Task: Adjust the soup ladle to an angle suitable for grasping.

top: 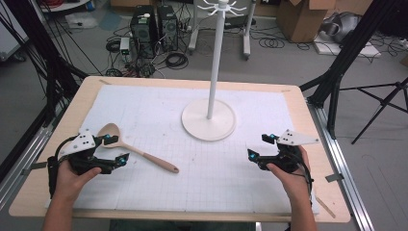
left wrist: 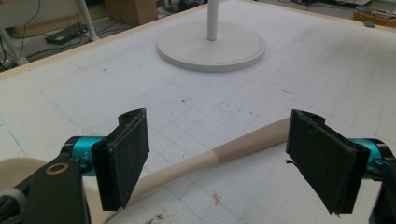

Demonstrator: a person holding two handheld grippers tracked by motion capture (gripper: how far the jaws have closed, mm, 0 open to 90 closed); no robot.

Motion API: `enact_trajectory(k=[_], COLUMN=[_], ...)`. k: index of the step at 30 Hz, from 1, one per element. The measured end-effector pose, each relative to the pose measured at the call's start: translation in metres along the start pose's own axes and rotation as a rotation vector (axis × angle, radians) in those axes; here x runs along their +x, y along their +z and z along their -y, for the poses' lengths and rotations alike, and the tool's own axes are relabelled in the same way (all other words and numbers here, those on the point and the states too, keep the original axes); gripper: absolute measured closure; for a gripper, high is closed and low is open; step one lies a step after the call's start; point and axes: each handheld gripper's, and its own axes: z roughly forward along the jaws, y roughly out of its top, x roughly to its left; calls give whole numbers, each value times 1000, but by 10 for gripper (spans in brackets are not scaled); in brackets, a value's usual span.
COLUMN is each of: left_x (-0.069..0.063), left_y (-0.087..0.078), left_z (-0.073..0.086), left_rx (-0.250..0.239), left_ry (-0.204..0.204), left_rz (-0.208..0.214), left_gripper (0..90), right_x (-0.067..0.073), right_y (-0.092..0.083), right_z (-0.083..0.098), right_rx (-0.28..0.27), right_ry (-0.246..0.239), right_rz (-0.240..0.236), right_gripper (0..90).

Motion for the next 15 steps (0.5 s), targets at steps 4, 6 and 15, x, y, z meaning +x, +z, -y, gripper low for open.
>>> enact_trajectory(k=[4, 6, 15], left_x=[0, -1, -2], left_y=[1, 2, 3], left_z=[2, 2, 2], left_rx=[7, 11, 15], left_ry=[3, 4, 10], left_rz=[3, 3, 8], left_gripper=[215, 215, 213], right_x=[0, 0, 0], right_y=[1, 2, 1], right_z=[1, 1, 2], right_rx=[7, 9, 14], right_ry=[3, -1, -4], right_rz=[-3, 0, 2], right_gripper=[188, 188, 188])
